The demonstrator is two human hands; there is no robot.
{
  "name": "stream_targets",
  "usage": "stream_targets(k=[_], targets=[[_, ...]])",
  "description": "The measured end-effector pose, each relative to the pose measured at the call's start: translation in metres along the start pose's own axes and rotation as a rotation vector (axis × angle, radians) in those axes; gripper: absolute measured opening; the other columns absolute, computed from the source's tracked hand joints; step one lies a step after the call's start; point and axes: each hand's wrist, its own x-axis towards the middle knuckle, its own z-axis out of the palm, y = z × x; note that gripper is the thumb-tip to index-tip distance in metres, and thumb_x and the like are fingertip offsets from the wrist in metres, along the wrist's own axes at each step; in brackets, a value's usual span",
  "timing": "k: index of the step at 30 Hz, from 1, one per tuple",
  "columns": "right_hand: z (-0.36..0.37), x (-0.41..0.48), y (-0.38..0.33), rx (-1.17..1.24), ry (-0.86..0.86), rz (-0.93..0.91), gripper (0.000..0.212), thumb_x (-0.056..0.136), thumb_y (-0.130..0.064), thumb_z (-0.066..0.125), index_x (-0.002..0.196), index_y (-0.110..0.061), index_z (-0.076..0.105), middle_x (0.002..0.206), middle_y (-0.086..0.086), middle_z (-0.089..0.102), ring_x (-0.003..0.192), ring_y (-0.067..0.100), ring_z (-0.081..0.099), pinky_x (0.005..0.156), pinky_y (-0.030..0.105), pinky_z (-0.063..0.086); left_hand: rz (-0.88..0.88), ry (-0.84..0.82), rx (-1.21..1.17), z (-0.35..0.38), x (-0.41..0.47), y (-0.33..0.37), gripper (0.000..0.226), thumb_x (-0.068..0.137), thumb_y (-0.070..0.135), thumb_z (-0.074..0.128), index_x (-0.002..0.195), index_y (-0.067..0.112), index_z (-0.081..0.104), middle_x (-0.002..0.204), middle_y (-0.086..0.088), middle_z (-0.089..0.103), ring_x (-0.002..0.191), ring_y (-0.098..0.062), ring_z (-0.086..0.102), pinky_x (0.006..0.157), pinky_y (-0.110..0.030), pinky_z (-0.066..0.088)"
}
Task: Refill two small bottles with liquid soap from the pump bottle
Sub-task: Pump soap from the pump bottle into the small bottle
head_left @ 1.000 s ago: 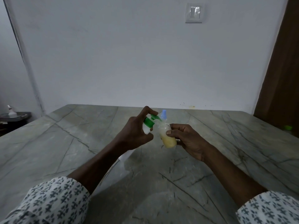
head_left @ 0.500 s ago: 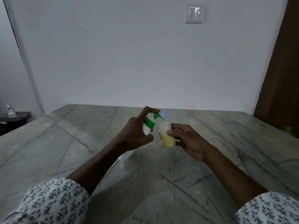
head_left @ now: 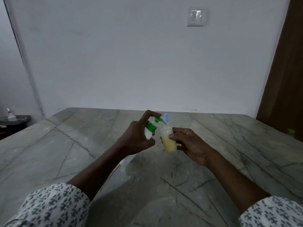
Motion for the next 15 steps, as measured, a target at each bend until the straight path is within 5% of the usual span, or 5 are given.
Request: stream_targets(k=[9,15], targets=[[-0.0008,0.0013,0.0037,-0.012,-0.005,0.011,0.029,0.093,-0.015,0.059,0.119,-0.006,0.067,0.118,0.02,0.068,0.116,0.041,0.06,0.1,0.05,0.048,-0.005,0.034,0.016,0.0018,0.0004,0.0003,0.06,0.072,0.003,0.074,0.121,0.02,0.045,0.092,-0.002,0.068,0.076,-0.006,0.062,0.064,-0.013,0.051],[0.0015,0.0008,0.0018,0.012,-0.021,0.015,0.038,0.083,-0.025,0.065,0.118,-0.008,0.069,0.118,0.019,0.069,0.11,0.034,0.064,0.098,0.049,0.049,-0.009,0.021,-0.003,-0.0001,0.0002,0.0003,0.066,0.07,0.002,0.073,0.126,0.021,0.043,0.087,0.001,0.067,0.074,-0.008,0.061,0.062,-0.009,0.047]])
